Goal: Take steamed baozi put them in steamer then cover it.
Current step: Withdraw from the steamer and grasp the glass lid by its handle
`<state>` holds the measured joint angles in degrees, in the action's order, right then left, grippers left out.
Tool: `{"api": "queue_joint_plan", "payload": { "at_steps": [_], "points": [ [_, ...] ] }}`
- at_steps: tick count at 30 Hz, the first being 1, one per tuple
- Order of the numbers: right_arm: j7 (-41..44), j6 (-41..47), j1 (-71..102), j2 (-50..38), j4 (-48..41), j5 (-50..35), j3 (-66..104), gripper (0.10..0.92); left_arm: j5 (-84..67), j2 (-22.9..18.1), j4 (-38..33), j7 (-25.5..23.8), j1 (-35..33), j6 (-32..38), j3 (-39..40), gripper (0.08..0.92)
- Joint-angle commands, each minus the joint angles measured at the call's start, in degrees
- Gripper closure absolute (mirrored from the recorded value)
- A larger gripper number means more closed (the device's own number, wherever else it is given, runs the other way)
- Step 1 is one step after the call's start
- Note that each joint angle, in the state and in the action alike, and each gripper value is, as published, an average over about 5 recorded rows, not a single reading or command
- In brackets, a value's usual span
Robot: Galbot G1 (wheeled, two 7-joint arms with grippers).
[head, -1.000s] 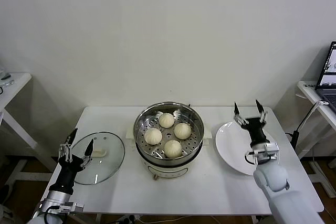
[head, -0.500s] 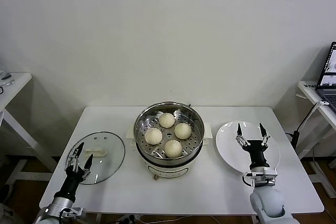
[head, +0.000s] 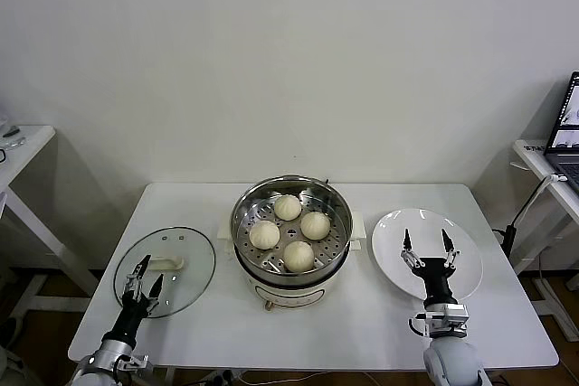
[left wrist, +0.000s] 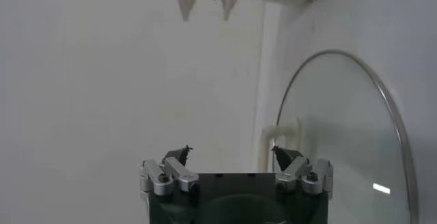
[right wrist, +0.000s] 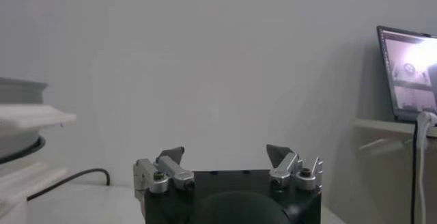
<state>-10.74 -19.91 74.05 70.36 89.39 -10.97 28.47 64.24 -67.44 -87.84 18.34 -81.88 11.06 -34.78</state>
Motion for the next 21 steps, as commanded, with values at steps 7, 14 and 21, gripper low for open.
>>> {"api": "queue_joint_plan", "payload": {
  "at_steps": [7,14,21],
  "points": [
    [0.56,-0.6,0.73,1.81,-1.09,2.36,0.67,0.203,0.99,-0.36,7.39,0.98,8.67,0.8,1.69,0.177],
    [0.84,-0.99,0.83,2.25,-1.41,3.19,0.87,0.203,1.56,-0.57,9.65,0.98,11.22,0.26,2.7,0.177],
    [1.02,-1.33,0.94,2.51,-1.67,3.73,0.98,0.203,1.96,-0.63,10.93,0.96,12.73,-0.24,3.18,0.177]
  ]
}}
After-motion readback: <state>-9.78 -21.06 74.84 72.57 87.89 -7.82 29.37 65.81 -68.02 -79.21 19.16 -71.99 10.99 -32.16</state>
